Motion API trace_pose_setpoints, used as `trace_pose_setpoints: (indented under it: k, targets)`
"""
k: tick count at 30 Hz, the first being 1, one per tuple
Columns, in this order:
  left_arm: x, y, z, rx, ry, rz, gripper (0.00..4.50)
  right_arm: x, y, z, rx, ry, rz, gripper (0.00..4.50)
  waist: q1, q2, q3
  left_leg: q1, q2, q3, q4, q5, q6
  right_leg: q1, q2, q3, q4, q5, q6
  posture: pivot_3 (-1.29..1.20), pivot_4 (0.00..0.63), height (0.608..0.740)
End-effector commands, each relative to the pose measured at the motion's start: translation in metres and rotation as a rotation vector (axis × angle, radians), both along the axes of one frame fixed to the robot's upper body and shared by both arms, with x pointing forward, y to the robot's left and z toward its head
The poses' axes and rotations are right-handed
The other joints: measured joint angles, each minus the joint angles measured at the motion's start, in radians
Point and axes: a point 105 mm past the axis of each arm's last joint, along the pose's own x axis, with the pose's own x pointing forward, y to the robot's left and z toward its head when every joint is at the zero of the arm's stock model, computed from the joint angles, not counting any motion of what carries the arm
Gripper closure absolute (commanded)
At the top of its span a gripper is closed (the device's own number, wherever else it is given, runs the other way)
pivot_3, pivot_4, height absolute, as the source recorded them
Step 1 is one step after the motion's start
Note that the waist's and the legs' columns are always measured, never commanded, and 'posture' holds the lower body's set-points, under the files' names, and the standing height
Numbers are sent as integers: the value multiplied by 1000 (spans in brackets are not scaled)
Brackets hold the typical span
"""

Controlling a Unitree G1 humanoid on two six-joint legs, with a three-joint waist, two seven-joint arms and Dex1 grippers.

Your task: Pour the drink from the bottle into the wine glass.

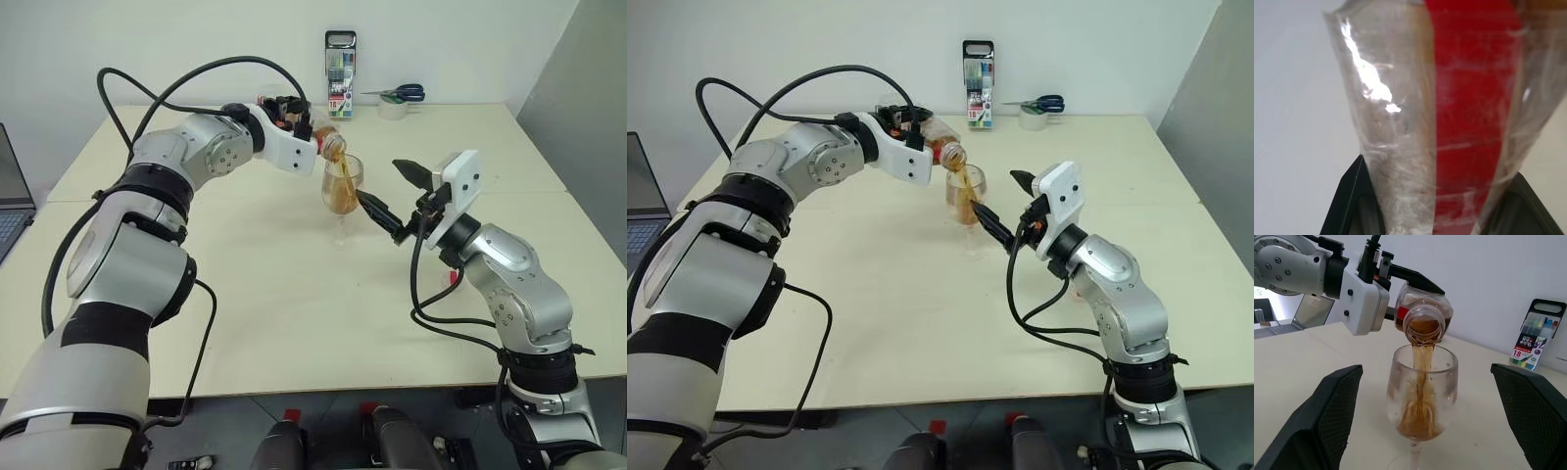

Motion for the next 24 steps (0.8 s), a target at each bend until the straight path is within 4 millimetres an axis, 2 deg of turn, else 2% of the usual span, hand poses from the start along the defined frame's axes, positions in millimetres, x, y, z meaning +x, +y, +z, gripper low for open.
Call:
trace_pose_setpoints:
  k: [1,24]
  targets:
    - [-2,1,30,-8,-87,4,2755,-9,0,15,26,-62,15,0,0,0,0,0,0,0,0,0,0,0,0,0,0,0,0,0,150,740]
    - [-1,3,34,27,-117,20,2755,-5,-1,15,31,-58,4,0,0,0,0,0,0,0,0,0,0,0,0,0,1,0,0,0,150,740]
